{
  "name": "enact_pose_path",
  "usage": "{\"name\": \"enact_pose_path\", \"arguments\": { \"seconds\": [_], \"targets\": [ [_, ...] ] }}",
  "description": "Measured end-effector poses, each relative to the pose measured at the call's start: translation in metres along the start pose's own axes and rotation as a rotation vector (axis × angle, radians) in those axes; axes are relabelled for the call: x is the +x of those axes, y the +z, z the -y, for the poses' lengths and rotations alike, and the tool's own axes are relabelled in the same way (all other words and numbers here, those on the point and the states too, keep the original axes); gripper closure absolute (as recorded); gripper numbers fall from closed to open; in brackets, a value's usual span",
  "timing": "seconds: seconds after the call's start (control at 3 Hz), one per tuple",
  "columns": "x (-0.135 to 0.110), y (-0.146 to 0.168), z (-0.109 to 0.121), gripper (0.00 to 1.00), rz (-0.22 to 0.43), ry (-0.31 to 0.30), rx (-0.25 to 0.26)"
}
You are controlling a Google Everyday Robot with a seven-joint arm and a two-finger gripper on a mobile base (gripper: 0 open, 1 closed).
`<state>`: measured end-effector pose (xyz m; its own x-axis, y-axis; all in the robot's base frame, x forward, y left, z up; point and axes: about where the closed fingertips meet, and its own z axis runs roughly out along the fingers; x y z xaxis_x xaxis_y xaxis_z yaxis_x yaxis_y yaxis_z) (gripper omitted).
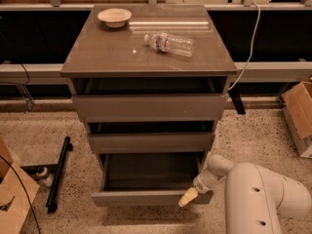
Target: Open bottom drawer
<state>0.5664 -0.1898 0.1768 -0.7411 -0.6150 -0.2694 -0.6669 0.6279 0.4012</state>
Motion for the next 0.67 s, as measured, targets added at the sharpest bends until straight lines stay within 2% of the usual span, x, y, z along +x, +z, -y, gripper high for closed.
{"name": "enact_pose_path", "arguments": {
  "seconds": [0.33,0.67],
  "targets": [
    [0.0097,-0.0008,-0.0068,0.03,0.001,0.022,-0.001],
    [0.0088,-0.0003,-0.0073,0.22,0.001,0.022,-0.001]
  ]
}}
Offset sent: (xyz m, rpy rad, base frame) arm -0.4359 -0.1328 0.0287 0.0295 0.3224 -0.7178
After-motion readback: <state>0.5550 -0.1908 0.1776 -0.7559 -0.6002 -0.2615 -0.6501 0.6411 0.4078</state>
